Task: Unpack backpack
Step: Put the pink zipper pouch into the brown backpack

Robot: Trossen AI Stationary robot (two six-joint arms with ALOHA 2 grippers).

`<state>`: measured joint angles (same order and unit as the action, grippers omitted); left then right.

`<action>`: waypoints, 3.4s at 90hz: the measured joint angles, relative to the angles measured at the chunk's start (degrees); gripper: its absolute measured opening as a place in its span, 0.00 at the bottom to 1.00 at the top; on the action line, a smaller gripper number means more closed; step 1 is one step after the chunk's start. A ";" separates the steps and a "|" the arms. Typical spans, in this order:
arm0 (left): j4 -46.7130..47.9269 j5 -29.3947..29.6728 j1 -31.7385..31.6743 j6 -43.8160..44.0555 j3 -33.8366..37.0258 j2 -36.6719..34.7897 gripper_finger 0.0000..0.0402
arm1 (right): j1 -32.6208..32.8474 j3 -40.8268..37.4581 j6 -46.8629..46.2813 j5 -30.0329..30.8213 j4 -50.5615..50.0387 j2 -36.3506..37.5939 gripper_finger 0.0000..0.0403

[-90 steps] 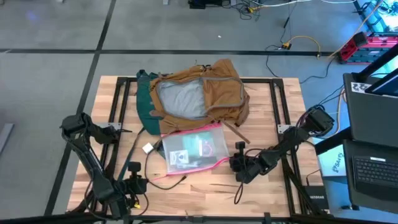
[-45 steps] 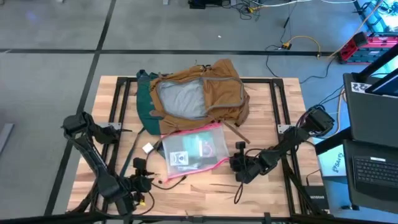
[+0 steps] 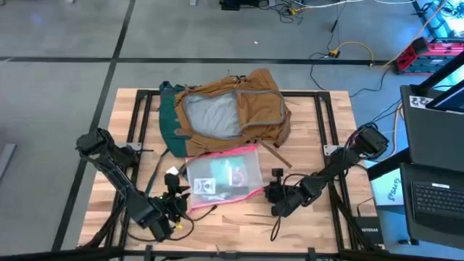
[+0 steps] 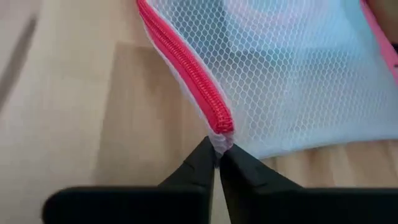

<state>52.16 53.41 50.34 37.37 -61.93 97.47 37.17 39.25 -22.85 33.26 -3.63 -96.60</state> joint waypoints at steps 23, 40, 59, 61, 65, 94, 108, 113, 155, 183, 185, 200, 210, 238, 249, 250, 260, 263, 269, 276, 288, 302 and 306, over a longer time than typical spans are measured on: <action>-8.71 0.85 -3.05 -9.39 1.64 0.00 0.29 | -0.02 2.11 0.36 -1.31 0.35 0.08 0.12; -21.13 -1.82 -6.02 -18.03 5.63 0.00 0.29 | -0.02 2.64 0.57 -1.60 -0.07 0.12 0.15; -36.44 -12.92 -10.16 -29.27 9.97 0.02 0.29 | -0.02 2.66 0.59 -2.74 0.01 0.22 0.15; -38.25 -15.10 -10.68 -31.01 10.39 0.02 0.29 | -0.02 2.66 0.59 -2.89 0.04 0.22 0.15; -42.21 -20.65 -11.83 -34.87 11.30 0.02 0.29 | -0.02 2.66 0.59 -2.89 0.04 0.22 0.15; -50.00 -39.37 -23.31 -45.42 14.77 -2.77 0.29 | -0.04 2.68 0.59 -2.89 0.72 0.24 0.15; -53.29 -44.28 -32.20 -47.40 21.69 -14.47 0.29 | -0.04 2.72 0.63 -2.90 0.89 0.28 0.15; -54.65 -46.09 -35.43 -48.03 24.33 -18.95 0.29 | -0.04 2.73 0.64 -2.91 0.95 0.29 0.15; -40.45 -43.11 -59.92 -46.39 36.76 -56.40 0.29 | -0.02 2.74 6.78 -3.63 7.13 0.31 0.15; -28.04 -34.88 -63.79 -46.51 36.76 -55.60 0.29 | -0.02 2.77 9.83 -5.85 14.83 0.31 0.15; -28.52 -34.71 -63.79 -46.90 36.74 -55.41 0.29 | -0.02 2.77 9.86 -5.85 14.91 0.31 0.15; -33.47 -35.01 -63.78 -49.93 36.74 -54.18 0.29 | -0.05 2.77 9.87 -5.84 14.81 0.31 0.15; -36.83 -35.47 -63.77 -52.05 36.74 -53.32 0.29 | -0.07 2.77 9.89 -5.84 14.75 0.31 0.15; -39.80 -41.36 -63.75 -55.59 36.72 -48.95 0.29 | -0.07 2.77 11.30 -5.40 14.70 0.31 0.15; -41.59 -42.25 -63.73 -54.59 36.71 -45.92 0.29 | -0.07 2.77 11.37 -5.36 14.68 0.31 0.15; -42.04 -42.16 -63.73 -54.17 36.70 -45.65 0.29 | -0.07 2.77 11.37 -5.36 14.68 0.31 0.15; -47.28 -40.92 -63.73 -50.15 36.68 -43.45 0.29 | -0.07 2.77 11.37 -5.34 14.67 0.31 0.15; -48.65 -40.91 -63.73 -49.63 36.68 -43.00 0.29 | -0.07 2.77 11.37 -5.33 14.66 0.31 0.15; -51.31 -40.90 -63.73 -49.42 36.67 -42.52 0.29 | -0.07 2.77 11.39 -5.29 14.66 0.31 0.15; -52.85 -40.87 -63.53 -51.64 36.63 -42.49 0.29 | -0.07 2.77 11.39 -5.18 14.63 0.31 0.15; -53.06 -40.83 -63.46 -50.69 36.64 -42.50 0.29 | -0.07 2.77 11.40 -4.51 14.61 0.31 0.15; -53.17 -40.81 -63.44 -49.62 36.63 -42.51 0.29 | -0.07 2.77 11.41 -3.67 14.59 0.31 0.15; -52.74 -40.79 -63.49 -50.46 36.63 -42.53 0.29 | -0.09 2.77 11.54 -3.53 14.59 0.31 0.15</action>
<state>-0.58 12.62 -13.15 -13.09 -25.30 54.94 37.08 42.02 -11.31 29.74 10.96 -96.29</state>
